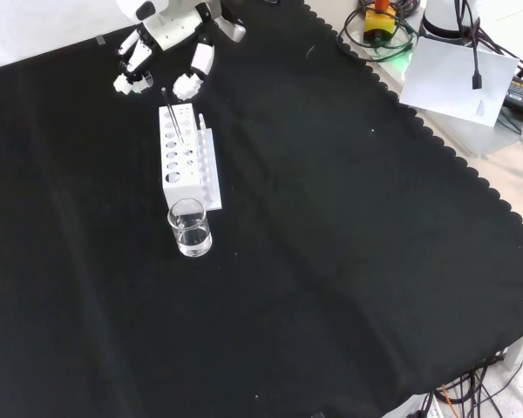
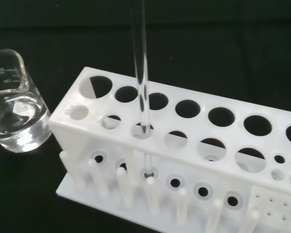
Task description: Take the glass rod from the white test tube rack.
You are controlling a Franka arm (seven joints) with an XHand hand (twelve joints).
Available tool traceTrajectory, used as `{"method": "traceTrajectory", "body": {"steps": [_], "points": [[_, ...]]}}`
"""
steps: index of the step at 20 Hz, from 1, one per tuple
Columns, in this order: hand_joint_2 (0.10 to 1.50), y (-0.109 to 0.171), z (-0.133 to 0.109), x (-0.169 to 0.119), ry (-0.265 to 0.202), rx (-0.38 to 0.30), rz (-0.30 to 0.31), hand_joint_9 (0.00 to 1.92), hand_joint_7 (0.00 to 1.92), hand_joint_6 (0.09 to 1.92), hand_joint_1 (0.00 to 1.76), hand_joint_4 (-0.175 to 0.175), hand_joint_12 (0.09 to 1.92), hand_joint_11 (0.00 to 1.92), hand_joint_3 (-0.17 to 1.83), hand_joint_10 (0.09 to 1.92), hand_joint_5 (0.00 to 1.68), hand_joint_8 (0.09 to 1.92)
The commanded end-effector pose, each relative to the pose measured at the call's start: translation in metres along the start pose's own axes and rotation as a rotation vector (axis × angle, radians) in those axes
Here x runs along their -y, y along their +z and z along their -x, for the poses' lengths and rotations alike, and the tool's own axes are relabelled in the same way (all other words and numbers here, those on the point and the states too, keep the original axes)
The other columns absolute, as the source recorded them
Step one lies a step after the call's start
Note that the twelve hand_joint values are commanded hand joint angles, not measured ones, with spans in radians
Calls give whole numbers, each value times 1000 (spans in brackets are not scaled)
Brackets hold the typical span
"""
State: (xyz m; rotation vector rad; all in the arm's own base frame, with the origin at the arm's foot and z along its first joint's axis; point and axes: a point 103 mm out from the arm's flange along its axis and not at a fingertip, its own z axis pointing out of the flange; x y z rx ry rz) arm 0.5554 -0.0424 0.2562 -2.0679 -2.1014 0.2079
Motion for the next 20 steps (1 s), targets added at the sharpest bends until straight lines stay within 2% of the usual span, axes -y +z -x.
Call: {"method": "traceTrajectory", "body": {"steps": [1, 10, 12, 15, 17, 20], "points": [[969, 3, 0, 1, 2, 11, 0, 896, 681, 87, 548, -146, 1363, 434, 505, 961, 355, 954], [978, 7, -22, -6, -30, 41, -18, 1044, 828, 136, 613, -158, 1317, 600, 503, 965, 470, 955], [931, 9, -20, -10, -7, 78, -34, 1127, 877, 383, 743, -166, 1271, 761, 537, 951, 473, 932], [854, 9, -19, -13, 0, 102, -19, 1239, 945, 782, 922, -174, 1169, 1070, 630, 959, 499, 930], [827, 9, -20, -14, -8, 103, 4, 1308, 1002, 912, 1007, -175, 1083, 1278, 672, 966, 596, 960], [807, 8, -26, -15, -20, 107, 13, 1396, 1054, 977, 1079, -175, 989, 1469, 710, 957, 668, 997]]}}
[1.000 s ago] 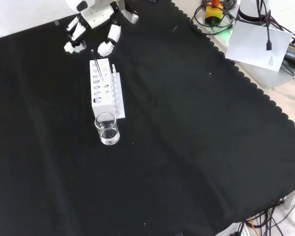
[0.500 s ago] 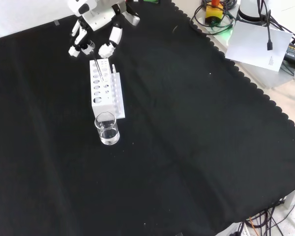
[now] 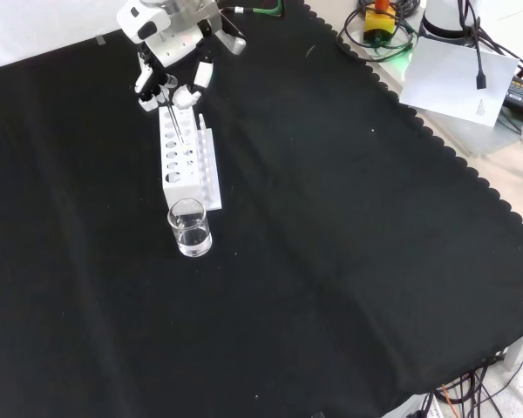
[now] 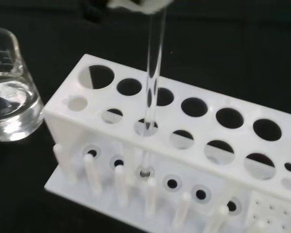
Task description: Take the glass rod from the white test tube rack.
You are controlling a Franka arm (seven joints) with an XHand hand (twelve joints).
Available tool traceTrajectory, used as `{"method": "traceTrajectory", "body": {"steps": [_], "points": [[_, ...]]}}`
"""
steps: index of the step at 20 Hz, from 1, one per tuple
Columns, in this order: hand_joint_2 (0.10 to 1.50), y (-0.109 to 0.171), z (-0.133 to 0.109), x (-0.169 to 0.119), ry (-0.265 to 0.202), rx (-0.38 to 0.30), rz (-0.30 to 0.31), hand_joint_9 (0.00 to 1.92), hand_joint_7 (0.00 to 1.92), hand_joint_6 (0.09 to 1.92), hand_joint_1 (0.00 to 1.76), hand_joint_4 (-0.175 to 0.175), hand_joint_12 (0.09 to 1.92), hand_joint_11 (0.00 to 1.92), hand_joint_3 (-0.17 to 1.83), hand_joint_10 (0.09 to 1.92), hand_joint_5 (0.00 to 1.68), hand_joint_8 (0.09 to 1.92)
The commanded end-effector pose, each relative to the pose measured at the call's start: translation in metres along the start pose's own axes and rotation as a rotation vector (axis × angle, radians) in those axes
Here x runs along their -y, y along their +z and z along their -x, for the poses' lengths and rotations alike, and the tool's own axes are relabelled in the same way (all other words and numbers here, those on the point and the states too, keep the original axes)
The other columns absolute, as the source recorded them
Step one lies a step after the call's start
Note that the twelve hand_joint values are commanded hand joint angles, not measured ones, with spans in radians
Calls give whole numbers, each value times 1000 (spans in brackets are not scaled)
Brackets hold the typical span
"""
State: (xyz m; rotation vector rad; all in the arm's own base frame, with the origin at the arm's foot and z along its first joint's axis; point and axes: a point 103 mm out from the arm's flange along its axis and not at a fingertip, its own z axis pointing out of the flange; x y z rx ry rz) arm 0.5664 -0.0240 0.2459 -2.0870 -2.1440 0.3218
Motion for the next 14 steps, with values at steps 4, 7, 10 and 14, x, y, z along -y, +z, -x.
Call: {"method": "traceTrajectory", "body": {"steps": [4, 7, 10, 14], "points": [[982, -5, -15, -5, -24, 28, 49, 1460, 1106, 1170, 1112, -175, 911, 1611, 414, 964, 769, 1037], [1090, -6, -14, -6, -20, 19, 60, 1512, 961, 1167, 1219, -175, 832, 1723, 149, 987, 853, 1150], [1098, -5, -14, -8, -16, 21, 68, 1542, 947, 1133, 1245, -175, 800, 1754, 102, 997, 886, 1148], [918, -11, -15, -6, -14, 49, 169, 1582, 1039, 1044, 1269, -175, 780, 1700, 400, 986, 942, 1124]]}}
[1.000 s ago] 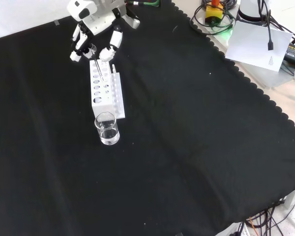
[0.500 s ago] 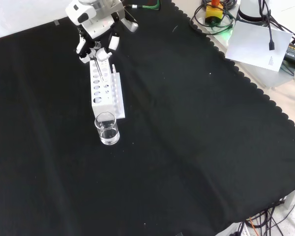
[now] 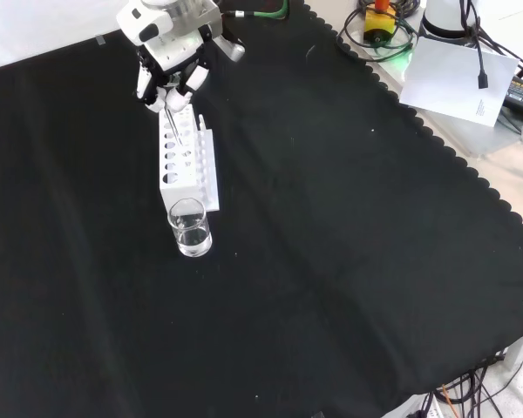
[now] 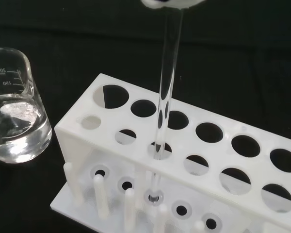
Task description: Take the glass rod from the white test tube rack.
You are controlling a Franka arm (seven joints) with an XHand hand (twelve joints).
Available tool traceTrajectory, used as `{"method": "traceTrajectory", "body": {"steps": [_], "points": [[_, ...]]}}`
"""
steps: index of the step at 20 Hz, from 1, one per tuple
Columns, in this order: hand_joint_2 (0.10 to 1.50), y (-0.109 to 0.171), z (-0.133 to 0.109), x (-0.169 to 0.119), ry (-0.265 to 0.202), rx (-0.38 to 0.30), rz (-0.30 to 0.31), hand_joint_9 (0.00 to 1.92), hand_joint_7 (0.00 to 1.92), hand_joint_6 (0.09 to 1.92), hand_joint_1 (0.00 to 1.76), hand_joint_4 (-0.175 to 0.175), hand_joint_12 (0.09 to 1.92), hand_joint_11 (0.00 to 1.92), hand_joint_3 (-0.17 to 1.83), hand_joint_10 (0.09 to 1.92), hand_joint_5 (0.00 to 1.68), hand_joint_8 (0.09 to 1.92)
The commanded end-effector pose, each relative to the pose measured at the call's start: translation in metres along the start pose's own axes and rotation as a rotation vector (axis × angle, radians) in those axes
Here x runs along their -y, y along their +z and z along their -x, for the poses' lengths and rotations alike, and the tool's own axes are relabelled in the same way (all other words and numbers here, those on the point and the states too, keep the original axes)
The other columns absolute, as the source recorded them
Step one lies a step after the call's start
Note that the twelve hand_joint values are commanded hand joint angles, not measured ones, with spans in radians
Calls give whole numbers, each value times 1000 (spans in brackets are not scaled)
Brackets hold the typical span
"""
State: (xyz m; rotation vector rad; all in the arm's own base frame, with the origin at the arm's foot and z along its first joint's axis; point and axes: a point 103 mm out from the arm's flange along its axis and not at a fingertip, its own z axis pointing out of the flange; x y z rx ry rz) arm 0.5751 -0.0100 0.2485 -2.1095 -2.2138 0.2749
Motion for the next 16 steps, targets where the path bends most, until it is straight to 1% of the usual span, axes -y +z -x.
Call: {"method": "traceTrajectory", "body": {"steps": [1, 3, 4, 5, 7, 12, 16], "points": [[838, -10, -1, 4, 8, 13, 143, 1589, 1095, 983, 1281, -175, 784, 1684, 528, 988, 967, 1123], [736, -18, 0, 8, 19, 0, 177, 1600, 1167, 893, 1297, -175, 803, 1671, 677, 990, 1019, 1107], [713, -25, 2, 11, 23, -4, 182, 1605, 1185, 860, 1302, -175, 814, 1668, 706, 986, 1037, 1097], [698, -33, 4, 16, 26, 5, 172, 1612, 1198, 830, 1305, -175, 824, 1670, 721, 982, 1054, 1089], [685, -41, 6, 21, 32, 11, 156, 1619, 1207, 795, 1308, -175, 835, 1675, 735, 977, 1074, 1087], [683, -67, 9, 40, 14, 9, 168, 1635, 1217, 703, 1313, -175, 863, 1677, 716, 959, 1114, 1073], [684, -84, 9, 52, 9, 10, 188, 1642, 1217, 675, 1315, -175, 876, 1680, 708, 955, 1127, 1073]]}}
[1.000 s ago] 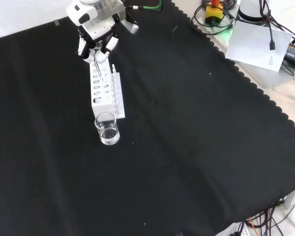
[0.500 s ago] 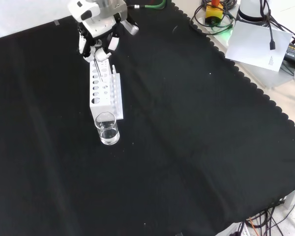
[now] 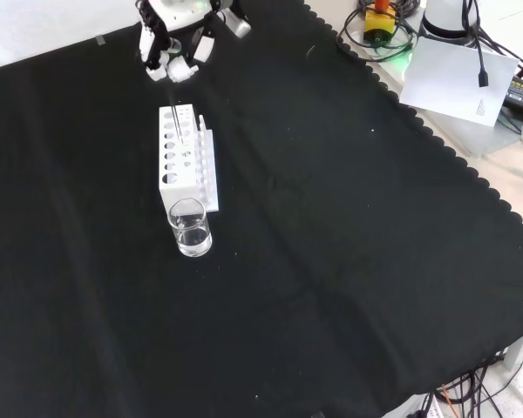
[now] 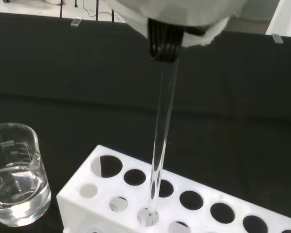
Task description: Take the glass rod from the white test tube rack.
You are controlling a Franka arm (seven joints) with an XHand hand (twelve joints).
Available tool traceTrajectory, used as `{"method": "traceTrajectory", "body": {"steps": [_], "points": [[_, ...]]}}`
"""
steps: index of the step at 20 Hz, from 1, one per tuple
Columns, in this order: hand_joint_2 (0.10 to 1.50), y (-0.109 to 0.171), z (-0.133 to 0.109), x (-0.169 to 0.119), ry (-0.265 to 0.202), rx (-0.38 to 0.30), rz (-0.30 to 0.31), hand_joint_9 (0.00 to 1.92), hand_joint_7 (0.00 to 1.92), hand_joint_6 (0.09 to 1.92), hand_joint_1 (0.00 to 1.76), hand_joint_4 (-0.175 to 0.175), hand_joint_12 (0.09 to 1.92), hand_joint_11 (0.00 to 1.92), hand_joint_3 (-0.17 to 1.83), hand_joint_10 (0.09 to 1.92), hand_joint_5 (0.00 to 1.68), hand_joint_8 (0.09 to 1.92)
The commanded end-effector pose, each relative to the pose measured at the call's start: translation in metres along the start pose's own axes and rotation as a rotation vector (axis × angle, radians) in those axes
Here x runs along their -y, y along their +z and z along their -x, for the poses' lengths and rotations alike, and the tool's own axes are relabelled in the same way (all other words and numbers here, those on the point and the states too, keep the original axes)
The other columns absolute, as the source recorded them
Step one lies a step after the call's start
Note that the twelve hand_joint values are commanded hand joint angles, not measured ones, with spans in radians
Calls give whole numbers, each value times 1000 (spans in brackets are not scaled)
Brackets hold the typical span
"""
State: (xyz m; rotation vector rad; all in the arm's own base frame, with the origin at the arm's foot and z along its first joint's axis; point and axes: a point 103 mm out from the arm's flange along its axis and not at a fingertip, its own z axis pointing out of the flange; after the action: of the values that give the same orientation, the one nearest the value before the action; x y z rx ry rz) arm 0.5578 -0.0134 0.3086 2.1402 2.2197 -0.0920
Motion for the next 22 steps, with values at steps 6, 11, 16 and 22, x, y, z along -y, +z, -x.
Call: {"method": "traceTrajectory", "body": {"steps": [6, 11, 16, 22], "points": [[683, -69, 1, 35, -11, -5, 44, 1650, 1219, 664, 1315, -175, 885, 1686, 707, 954, 1132, 1069], [682, -89, -6, 44, -21, -6, 72, 1653, 1221, 660, 1315, -175, 890, 1686, 707, 951, 1134, 1065], [682, -93, -11, 45, -31, -15, 83, 1655, 1223, 657, 1315, -175, 893, 1685, 707, 949, 1136, 1062], [681, -92, -19, 42, -51, -12, 81, 1658, 1225, 653, 1316, -175, 897, 1686, 706, 946, 1138, 1058]]}}
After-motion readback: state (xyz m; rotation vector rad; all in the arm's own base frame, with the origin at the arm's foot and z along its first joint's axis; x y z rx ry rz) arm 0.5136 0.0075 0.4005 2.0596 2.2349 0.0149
